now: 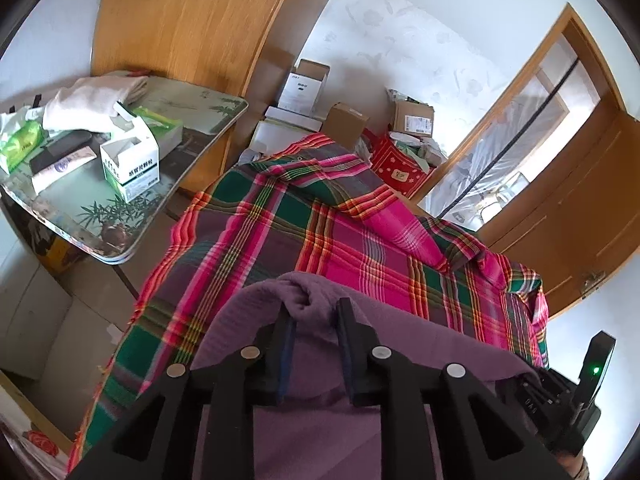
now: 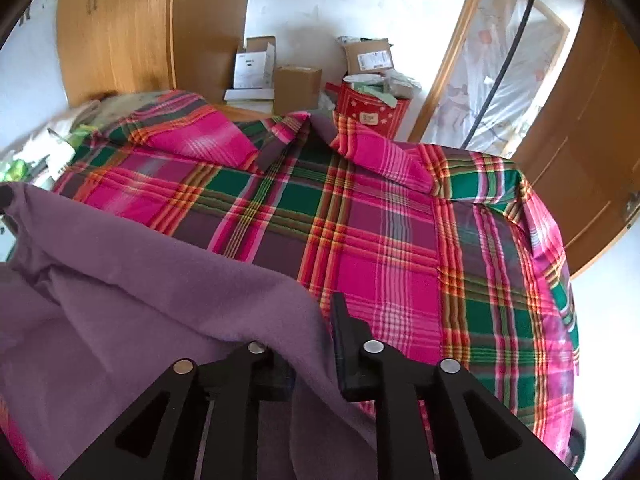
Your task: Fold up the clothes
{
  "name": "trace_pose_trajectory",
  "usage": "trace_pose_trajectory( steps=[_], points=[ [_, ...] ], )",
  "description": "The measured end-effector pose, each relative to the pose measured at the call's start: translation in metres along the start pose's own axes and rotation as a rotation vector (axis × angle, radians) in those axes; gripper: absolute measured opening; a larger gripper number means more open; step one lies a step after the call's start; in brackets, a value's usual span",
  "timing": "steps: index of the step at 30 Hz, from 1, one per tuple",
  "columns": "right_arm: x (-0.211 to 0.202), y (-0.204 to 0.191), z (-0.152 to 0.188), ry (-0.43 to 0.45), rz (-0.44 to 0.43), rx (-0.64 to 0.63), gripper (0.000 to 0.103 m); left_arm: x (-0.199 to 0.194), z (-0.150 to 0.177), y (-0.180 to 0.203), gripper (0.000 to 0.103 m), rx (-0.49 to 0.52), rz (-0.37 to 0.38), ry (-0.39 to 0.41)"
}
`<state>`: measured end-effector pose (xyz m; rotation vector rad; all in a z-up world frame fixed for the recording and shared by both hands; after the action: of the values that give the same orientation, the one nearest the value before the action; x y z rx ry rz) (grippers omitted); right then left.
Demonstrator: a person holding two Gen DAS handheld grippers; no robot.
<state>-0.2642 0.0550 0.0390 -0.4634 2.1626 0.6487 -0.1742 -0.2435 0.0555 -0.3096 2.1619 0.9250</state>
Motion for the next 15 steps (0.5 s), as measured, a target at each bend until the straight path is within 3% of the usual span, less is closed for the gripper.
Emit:
trace_pose_trajectory(
  steps=[4,7,15],
  points=[
    [-0.013,0.011,0.004,0.001,0.002,0.042,0.021,-0.008,-0.004,-0.009,0.022,-0.036,-0.047,0.003],
    [-0.022,0.024,0.013,-0.017,-0.080,0.114,0.021,-0.017,-0.002,-0.017,0.023,-0.066,-0.040,-0.006],
    [-0.061,0.025,0.056,0.037,-0.126,0.122,0.021,-0.035,0.038,-0.006,0.024,0.033,0.004,-0.055]
  ],
)
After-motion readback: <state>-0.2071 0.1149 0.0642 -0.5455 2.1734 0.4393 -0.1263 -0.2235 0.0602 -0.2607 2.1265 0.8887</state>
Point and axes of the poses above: each gripper's, at about its wrist camera, not at the fingertips, and x roughly the way its jaws point, y to its right, z to its underside, the point moved 2 cm from there along x, roughly the way its jaws point, and after that the axes turned 12 degrees about -x, right-handed, at the moved point
